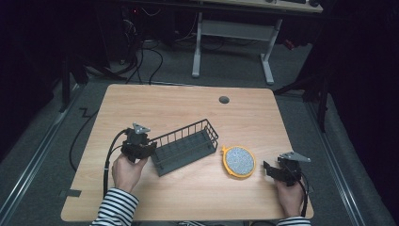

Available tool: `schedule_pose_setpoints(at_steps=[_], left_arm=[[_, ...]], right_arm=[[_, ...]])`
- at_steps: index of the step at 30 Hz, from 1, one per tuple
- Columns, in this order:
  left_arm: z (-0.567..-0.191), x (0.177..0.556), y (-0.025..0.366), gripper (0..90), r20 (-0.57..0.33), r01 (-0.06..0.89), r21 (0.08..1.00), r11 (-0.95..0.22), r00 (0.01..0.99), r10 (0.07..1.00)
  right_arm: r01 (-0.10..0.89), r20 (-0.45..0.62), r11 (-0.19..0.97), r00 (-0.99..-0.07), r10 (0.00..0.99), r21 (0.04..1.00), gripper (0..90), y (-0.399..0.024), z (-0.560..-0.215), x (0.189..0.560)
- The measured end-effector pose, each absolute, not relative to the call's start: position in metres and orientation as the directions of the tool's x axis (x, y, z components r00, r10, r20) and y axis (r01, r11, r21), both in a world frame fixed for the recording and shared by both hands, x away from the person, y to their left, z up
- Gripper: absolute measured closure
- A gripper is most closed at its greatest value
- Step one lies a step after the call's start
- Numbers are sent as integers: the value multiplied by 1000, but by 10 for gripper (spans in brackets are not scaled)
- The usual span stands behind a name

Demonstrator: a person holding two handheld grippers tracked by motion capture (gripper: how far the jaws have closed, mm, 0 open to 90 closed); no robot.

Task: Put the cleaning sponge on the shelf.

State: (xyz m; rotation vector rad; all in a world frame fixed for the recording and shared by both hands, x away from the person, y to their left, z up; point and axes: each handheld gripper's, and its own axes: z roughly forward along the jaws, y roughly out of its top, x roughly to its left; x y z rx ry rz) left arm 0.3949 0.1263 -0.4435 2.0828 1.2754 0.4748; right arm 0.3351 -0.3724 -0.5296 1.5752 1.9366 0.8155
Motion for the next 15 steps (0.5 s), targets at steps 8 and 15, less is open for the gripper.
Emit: schedule_pose_setpoints(at_steps=[8,15], left_arm=[[-445,390,132,414,-46,636,713,-294,461,886],[-435,376,158,359,-128,602,778,-179,431,893]], right_arm=[[674,-15,147,-197,980,724,330,-372,-530,335],[674,-15,149,-200,980,724,330,-372,-530,335]])
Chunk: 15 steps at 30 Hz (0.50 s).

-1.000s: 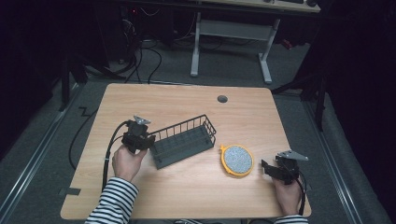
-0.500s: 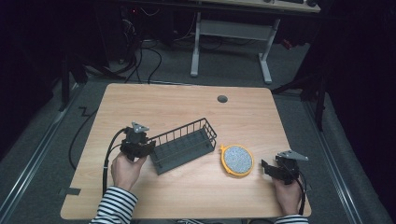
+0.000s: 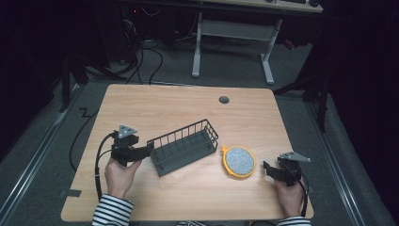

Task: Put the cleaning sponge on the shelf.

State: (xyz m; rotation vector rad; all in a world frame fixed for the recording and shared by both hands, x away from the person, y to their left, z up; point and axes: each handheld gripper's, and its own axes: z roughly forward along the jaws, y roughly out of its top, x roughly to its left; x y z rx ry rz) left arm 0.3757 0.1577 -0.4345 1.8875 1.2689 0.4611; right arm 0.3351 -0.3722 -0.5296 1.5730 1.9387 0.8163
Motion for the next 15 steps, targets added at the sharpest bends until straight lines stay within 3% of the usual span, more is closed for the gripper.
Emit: schedule_pose_setpoints(at_steps=[15], left_arm=[[-459,354,213,354,-163,606,791,-83,339,927]], right_arm=[[672,-12,143,-195,981,727,351,-373,-530,335]])
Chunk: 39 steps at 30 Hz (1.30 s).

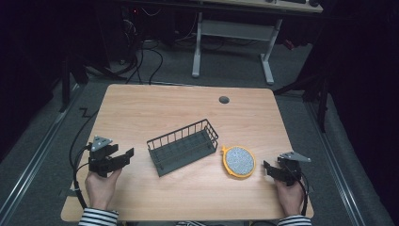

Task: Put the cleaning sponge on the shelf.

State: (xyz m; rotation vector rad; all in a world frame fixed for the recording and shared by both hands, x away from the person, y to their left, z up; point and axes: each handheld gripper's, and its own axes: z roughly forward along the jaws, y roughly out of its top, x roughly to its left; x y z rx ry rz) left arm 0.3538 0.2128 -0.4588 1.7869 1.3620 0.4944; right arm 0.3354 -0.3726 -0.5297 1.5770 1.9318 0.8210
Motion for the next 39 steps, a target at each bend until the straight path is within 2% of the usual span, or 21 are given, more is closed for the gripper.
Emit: schedule_pose_setpoints(at_steps=[17,39], left_arm=[[-504,359,218,356,-197,658,752,-40,283,939],[-524,371,212,355,-100,644,761,-79,236,967]], right_arm=[[672,-13,145,-198,980,726,363,-372,-529,335],[669,-13,154,-211,977,727,371,-372,-529,335]])
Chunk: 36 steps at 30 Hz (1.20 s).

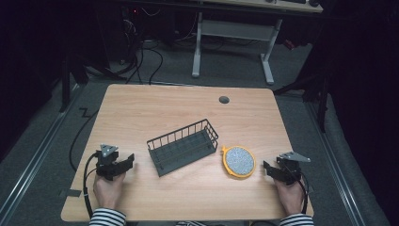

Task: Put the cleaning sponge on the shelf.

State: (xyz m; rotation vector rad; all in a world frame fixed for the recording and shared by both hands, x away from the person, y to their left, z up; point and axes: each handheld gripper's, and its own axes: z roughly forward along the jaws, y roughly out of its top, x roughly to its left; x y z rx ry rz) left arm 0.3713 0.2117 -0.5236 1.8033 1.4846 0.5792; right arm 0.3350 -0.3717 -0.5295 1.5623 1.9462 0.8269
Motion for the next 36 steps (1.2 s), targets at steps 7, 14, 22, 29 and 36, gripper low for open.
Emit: schedule_pose_setpoints(at_steps=[7,14,22,29,36], left_arm=[[-528,373,211,353,-84,649,756,-90,232,969],[-535,376,207,348,-39,660,739,-135,242,969],[-536,374,205,340,-15,651,744,-152,243,970],[-537,374,204,328,-13,651,744,-155,246,969],[-537,374,204,322,-14,651,743,-155,247,969]], right_arm=[[676,-13,155,-210,978,720,361,-371,-529,340],[677,31,118,-204,978,726,376,-376,-527,339],[679,85,102,-237,968,727,372,-375,-513,341],[666,97,152,-321,942,730,366,-357,-490,352],[670,118,200,-398,910,715,377,-335,-479,367]])
